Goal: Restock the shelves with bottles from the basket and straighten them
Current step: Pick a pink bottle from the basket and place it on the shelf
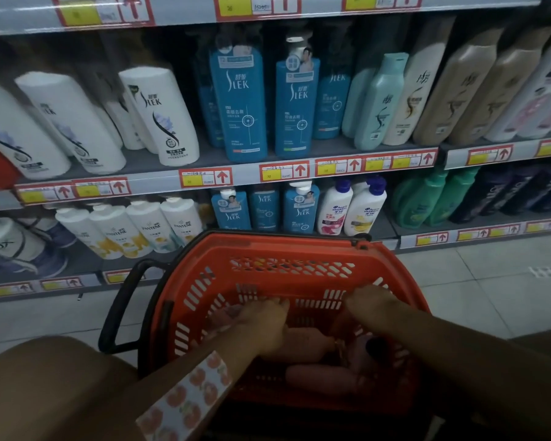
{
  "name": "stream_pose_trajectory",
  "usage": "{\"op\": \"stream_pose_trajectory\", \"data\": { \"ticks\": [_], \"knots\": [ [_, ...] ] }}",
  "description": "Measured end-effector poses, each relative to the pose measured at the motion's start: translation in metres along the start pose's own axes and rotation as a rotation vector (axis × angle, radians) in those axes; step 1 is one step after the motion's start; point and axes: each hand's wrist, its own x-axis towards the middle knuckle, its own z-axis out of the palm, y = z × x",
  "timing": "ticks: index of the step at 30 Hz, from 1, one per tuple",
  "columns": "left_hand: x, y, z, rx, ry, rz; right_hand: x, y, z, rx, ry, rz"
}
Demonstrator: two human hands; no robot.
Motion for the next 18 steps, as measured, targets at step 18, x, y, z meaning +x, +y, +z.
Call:
{"op": "stream_pose_trajectory", "data": {
  "ticks": [18],
  "knots": [
    [0.004,0.011,0.008,-0.714,-0.042,0.103,-0.053,-0.016,-0.056,0.107,0.370,-0.368]
  ]
}}
